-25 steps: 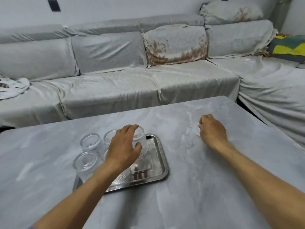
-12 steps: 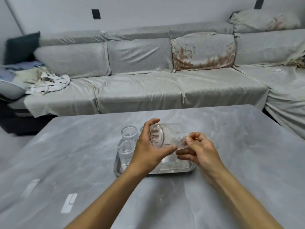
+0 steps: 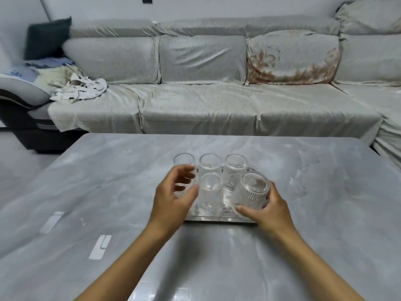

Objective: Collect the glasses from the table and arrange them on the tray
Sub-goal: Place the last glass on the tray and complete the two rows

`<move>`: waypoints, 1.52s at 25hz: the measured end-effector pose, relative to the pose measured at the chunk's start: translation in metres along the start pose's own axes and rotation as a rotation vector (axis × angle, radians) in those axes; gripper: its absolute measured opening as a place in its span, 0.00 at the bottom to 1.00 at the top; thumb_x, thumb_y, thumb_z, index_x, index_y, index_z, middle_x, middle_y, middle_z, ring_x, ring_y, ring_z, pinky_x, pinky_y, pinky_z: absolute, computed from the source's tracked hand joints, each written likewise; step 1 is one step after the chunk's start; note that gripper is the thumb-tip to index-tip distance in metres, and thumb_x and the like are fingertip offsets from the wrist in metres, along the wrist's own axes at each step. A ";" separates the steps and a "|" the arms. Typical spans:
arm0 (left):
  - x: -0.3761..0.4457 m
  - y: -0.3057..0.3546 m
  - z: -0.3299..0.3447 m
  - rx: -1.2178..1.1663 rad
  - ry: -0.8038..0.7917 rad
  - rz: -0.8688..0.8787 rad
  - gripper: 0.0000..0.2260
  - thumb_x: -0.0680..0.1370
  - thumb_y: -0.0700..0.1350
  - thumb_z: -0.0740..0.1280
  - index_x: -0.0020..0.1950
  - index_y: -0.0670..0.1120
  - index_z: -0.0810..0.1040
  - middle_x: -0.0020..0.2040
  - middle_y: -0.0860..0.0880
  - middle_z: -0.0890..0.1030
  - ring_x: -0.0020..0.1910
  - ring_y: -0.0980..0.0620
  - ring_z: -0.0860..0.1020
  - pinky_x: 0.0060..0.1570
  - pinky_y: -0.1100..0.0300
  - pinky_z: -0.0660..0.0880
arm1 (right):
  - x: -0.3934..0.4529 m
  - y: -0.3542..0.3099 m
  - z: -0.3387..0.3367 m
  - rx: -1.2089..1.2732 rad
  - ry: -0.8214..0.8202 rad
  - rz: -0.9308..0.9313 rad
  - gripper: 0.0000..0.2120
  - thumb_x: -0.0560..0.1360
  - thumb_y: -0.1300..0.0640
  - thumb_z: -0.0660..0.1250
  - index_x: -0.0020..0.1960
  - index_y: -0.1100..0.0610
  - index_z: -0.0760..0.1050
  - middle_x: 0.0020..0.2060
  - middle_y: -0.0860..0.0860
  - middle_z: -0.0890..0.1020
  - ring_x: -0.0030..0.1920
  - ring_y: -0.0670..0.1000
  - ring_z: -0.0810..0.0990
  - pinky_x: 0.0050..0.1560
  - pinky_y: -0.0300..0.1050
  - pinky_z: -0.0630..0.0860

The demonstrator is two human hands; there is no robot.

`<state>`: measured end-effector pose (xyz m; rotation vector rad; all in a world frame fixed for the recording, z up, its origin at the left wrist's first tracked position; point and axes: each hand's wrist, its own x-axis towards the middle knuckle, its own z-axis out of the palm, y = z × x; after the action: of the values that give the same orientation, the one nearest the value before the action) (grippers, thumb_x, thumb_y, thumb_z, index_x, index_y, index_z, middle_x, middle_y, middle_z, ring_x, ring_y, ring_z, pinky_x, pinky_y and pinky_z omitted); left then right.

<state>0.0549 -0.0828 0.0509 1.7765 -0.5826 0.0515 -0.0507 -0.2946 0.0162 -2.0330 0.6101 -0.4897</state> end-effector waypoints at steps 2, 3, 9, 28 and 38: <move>-0.008 -0.034 -0.018 0.110 0.189 -0.166 0.16 0.70 0.43 0.72 0.54 0.56 0.75 0.49 0.55 0.80 0.51 0.51 0.79 0.46 0.59 0.74 | 0.006 0.009 0.008 -0.024 -0.005 0.023 0.39 0.54 0.47 0.81 0.62 0.47 0.69 0.55 0.50 0.81 0.56 0.54 0.79 0.57 0.56 0.76; -0.010 -0.050 -0.022 0.191 0.179 -0.228 0.17 0.70 0.42 0.72 0.56 0.54 0.74 0.52 0.53 0.80 0.53 0.49 0.78 0.47 0.58 0.73 | 0.008 0.011 0.013 -0.041 -0.004 0.020 0.41 0.54 0.47 0.81 0.63 0.48 0.68 0.56 0.51 0.81 0.57 0.55 0.79 0.57 0.55 0.75; -0.008 -0.094 -0.020 0.297 0.020 -0.237 0.23 0.69 0.43 0.75 0.63 0.51 0.75 0.55 0.55 0.81 0.56 0.50 0.78 0.56 0.49 0.77 | 0.016 0.020 0.032 -0.117 -0.010 -0.052 0.47 0.57 0.48 0.80 0.72 0.47 0.62 0.68 0.49 0.72 0.63 0.52 0.75 0.62 0.54 0.74; 0.048 -0.097 -0.061 0.504 -0.306 -0.262 0.38 0.64 0.41 0.78 0.71 0.48 0.69 0.66 0.47 0.77 0.63 0.47 0.75 0.58 0.57 0.73 | 0.059 0.020 -0.009 -0.384 -0.376 -0.031 0.51 0.60 0.62 0.75 0.74 0.42 0.52 0.66 0.49 0.75 0.52 0.52 0.80 0.48 0.45 0.78; 0.098 -0.099 -0.061 0.655 -0.661 -0.135 0.49 0.59 0.48 0.82 0.75 0.54 0.61 0.72 0.54 0.72 0.61 0.62 0.68 0.58 0.68 0.63 | 0.101 0.011 -0.017 -0.547 -0.633 -0.042 0.55 0.61 0.59 0.79 0.76 0.46 0.49 0.64 0.48 0.74 0.57 0.52 0.76 0.53 0.41 0.72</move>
<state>0.1970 -0.0447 0.0129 2.4804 -0.9903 -0.5097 0.0179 -0.3708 0.0255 -2.5386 0.3234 0.3461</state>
